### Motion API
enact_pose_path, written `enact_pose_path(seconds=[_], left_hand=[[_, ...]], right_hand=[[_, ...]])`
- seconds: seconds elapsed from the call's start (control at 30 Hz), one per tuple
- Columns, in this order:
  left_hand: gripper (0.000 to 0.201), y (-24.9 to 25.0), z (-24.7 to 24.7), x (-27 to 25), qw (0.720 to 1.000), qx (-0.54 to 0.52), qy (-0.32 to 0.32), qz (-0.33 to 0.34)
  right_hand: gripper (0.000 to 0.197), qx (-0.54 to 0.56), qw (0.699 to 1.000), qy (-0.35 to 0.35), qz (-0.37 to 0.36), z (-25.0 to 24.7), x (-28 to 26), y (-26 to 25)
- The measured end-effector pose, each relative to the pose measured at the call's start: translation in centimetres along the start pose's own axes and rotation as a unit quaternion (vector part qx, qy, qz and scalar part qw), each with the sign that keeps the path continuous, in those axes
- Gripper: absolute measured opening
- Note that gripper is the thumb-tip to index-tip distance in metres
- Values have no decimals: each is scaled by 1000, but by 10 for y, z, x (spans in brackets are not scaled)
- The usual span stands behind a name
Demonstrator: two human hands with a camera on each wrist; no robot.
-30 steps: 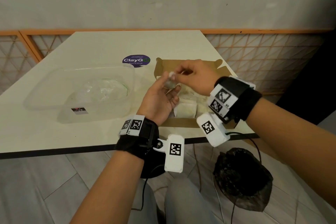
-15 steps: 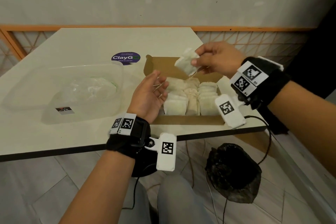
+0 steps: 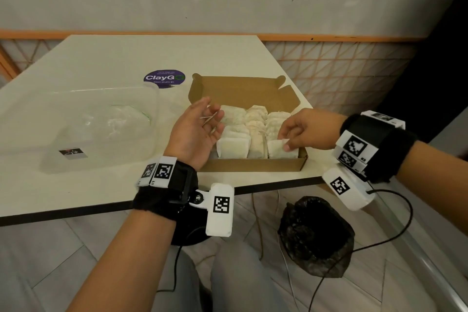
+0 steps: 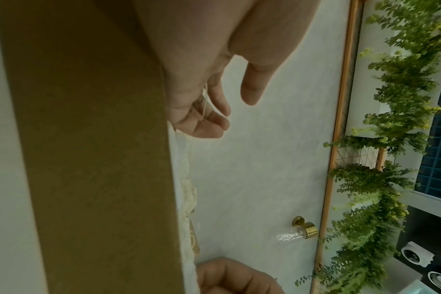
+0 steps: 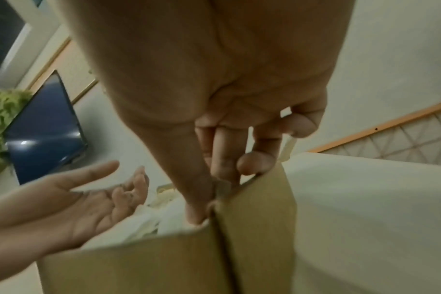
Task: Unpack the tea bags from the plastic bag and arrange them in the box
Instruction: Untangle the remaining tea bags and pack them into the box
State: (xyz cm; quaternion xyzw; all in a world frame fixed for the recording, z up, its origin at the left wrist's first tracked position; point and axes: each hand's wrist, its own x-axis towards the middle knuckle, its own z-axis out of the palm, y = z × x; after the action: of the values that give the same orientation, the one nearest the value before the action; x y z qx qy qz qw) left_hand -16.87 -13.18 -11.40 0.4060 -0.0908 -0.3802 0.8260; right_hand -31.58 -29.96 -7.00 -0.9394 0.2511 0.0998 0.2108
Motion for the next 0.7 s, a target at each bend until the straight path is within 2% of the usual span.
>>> enact_pose_path(seconds=[0.07, 0.13, 0.23, 0.3, 0.37, 0.43, 0.53, 0.57, 0.63, 0.67, 0.7], left_hand=[[7, 1, 1, -2, 1000, 4, 13, 7], [4, 3, 3, -6, 999, 12, 27, 31], [5, 9, 6, -16, 996, 38, 31, 76], [9, 12, 7, -21, 997, 43, 21, 67], [19, 16, 9, -24, 998, 55, 9, 35], [28, 23, 13, -26, 996, 82, 3, 32], [25, 40, 26, -28, 992, 103, -39, 55], [23, 45, 33, -29, 991, 107, -67, 48], [22, 51, 49, -31, 985, 124, -121, 9], [23, 51, 57, -31, 981, 140, -135, -10], [23, 51, 64, -30, 977, 158, -140, -18]], right_hand=[[23, -15, 999, 29, 2, 3, 1, 2], [26, -17, 996, 87, -15, 4, -2, 5], [17, -19, 984, 156, -88, 8, -15, 6], [11, -57, 982, 133, -119, 15, -22, 5], [15, -120, 980, 101, -119, 23, -23, 6], [18, -140, 977, 116, -113, 24, -20, 6], [16, -17, 968, 208, -136, 16, -16, -6], [22, 44, 963, 221, -149, 14, -13, -15], [44, 179, 949, 191, -174, 11, -4, -39], [49, 235, 939, 171, -186, 11, 1, -50], [46, 277, 927, 158, -196, 11, 6, -59]])
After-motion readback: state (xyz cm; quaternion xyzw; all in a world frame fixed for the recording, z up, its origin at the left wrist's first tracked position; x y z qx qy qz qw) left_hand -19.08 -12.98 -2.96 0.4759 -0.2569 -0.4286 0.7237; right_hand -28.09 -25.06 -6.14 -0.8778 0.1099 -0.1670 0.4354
